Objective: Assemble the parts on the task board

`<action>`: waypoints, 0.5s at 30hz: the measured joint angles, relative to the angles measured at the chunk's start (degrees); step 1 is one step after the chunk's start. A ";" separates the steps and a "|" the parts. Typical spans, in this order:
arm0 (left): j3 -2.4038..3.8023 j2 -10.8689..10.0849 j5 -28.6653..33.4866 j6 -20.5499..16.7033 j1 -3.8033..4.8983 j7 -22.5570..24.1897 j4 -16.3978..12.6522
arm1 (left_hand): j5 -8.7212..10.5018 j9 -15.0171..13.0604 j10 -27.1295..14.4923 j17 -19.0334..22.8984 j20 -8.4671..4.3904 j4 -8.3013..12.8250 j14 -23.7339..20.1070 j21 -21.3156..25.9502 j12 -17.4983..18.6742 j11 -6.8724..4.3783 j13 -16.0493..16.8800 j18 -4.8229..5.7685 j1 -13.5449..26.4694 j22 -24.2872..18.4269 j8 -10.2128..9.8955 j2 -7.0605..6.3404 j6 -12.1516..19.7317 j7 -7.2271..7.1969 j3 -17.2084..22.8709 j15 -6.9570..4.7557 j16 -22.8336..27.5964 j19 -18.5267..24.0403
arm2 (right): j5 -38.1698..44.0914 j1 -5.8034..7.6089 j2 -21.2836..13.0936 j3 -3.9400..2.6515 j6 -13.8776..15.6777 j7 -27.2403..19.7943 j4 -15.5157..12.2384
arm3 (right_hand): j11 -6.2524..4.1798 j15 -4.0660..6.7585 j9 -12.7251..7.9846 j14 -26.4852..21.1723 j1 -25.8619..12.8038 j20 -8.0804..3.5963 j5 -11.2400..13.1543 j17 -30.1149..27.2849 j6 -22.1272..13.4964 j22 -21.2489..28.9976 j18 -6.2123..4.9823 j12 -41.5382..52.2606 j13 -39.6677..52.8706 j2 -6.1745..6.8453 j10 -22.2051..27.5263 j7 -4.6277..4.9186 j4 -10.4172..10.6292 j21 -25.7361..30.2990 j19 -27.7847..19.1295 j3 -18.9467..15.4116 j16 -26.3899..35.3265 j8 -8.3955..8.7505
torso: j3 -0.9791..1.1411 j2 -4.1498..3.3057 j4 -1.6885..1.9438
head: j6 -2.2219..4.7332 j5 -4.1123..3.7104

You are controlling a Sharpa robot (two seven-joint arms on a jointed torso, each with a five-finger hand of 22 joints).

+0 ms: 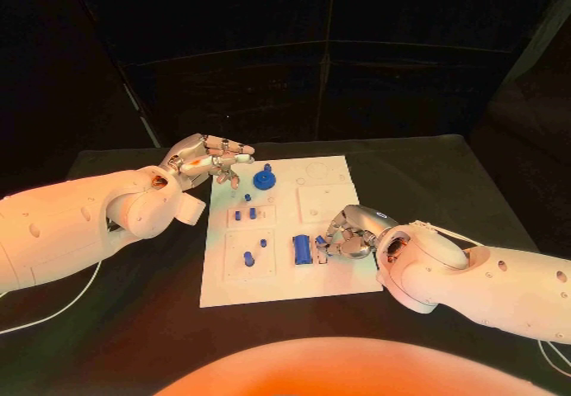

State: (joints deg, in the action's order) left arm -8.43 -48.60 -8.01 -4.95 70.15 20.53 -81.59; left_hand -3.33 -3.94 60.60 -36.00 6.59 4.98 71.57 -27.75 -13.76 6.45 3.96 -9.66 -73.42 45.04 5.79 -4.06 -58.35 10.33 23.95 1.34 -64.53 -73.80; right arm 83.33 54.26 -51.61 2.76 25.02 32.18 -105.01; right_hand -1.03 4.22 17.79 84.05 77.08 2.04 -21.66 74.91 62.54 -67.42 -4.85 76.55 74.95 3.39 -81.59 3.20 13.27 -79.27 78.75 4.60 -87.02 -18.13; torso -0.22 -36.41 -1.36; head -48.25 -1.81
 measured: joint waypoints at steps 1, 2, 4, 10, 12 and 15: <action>0.00 0.00 0.00 0.00 0.00 0.00 0.00 | 0.00 0.00 0.00 0.00 0.00 0.00 0.00 0.00 0.00 0.00 0.00 0.00 0.00 0.00 0.00 0.00 0.00 0.00 0.00 0.00 0.00 0.00 | -0.07 0.00 0.05 0.00 -0.22 0.06 0.02 | 0.00 0.00 0.03 0.00 -0.06 0.00 0.00 0.00 0.01 0.00 0.00 0.00 0.00 0.06 0.00 -0.01 0.00 0.00 0.00 0.00 0.00 0.00 | 0.03 0.01 0.00 | -0.02 0.04; 0.00 0.00 0.00 0.00 0.00 -0.01 0.00 | 0.00 0.00 0.00 0.00 0.00 0.00 0.00 0.00 0.00 0.00 0.00 0.00 0.00 0.00 0.00 0.00 0.00 0.00 0.00 0.00 0.00 0.00 | -0.10 0.00 0.08 0.00 -0.37 0.10 0.03 | 0.00 0.00 0.03 0.00 -0.06 0.00 0.00 0.00 0.02 -0.01 0.00 0.00 0.00 0.06 0.00 -0.01 0.00 0.00 0.00 0.00 0.00 -0.01 | 0.03 0.01 -0.01 | -0.03 0.05; 0.00 0.00 0.00 0.01 0.00 -0.02 0.00 | 0.00 0.00 0.00 0.00 0.00 0.00 0.00 0.00 0.00 0.00 0.00 0.00 0.00 0.00 0.00 0.00 0.00 0.00 0.00 0.00 0.00 0.00 | -0.12 0.00 0.12 0.00 -0.67 0.20 0.03 | -0.06 0.00 0.06 0.00 -0.06 0.00 0.00 0.00 0.24 -0.03 0.00 0.00 0.00 0.06 -0.06 -0.12 0.00 0.00 0.00 0.00 0.00 -0.06 | 0.03 0.02 -0.01 | -0.03 0.07; 0.00 0.00 0.00 0.04 0.00 -0.08 0.04 | 0.00 0.00 0.00 0.00 0.00 0.00 0.00 0.00 0.00 0.00 0.00 0.00 0.00 0.01 0.00 0.00 0.00 0.00 0.00 0.00 0.00 0.00 | -0.09 0.00 0.10 0.00 -1.63 0.53 0.07 | -0.21 0.20 0.47 -0.21 -0.60 -0.20 0.01 0.00 0.64 -0.10 -0.01 0.00 -0.01 0.11 -0.20 -0.46 0.26 -0.33 0.20 -0.26 0.00 -0.51 | 0.03 0.03 -0.07 | -0.04 0.10; 0.00 0.01 0.00 0.06 0.00 -0.10 0.06 | 0.00 0.00 0.00 0.00 0.00 0.00 0.00 0.00 0.00 0.00 0.00 0.00 0.00 0.01 0.00 0.00 0.00 0.00 0.00 0.00 0.00 0.00 | -0.03 0.00 0.10 0.00 -1.93 0.65 0.10 | -0.41 0.40 0.53 -0.01 -0.92 -0.20 0.02 0.00 0.72 -0.10 -0.01 0.23 -0.01 0.12 -0.41 -0.54 0.48 -0.33 0.20 -0.19 0.00 -0.87 | 0.03 0.03 -0.08 | -0.07 0.10; 0.00 0.05 0.00 0.11 0.01 -0.14 0.06 | 0.00 0.00 0.00 0.00 0.00 0.00 0.00 0.00 0.00 0.00 0.00 0.00 0.00 0.01 0.00 0.00 0.00 0.00 0.00 0.00 0.00 0.00 | 0.11 0.00 0.17 0.00 -2.30 0.79 0.22 | -0.63 0.41 0.83 0.00 -1.25 -0.20 0.02 0.00 1.24 -0.16 -0.01 0.36 -0.01 0.07 -0.63 -0.61 0.49 -0.33 0.20 -0.19 0.00 -0.97 | 0.03 0.02 -0.08 | -0.11 0.04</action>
State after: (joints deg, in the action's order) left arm -8.43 -48.55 -8.01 -4.84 70.15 20.39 -81.53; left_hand -3.33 -3.94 60.60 -36.00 6.59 4.98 71.57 -27.75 -13.76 6.45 3.96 -9.65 -73.42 45.05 5.79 -4.06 -58.35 10.33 23.95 1.34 -64.53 -73.80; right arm 83.44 54.26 -51.45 2.76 22.72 32.97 -104.79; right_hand -1.66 4.64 18.62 84.04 75.83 1.83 -21.64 74.91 63.77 -67.58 -4.86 76.92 74.94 3.46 -82.22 2.59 13.76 -79.60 78.95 4.41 -87.02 -19.10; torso -0.19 -36.39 -1.44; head -48.36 -1.76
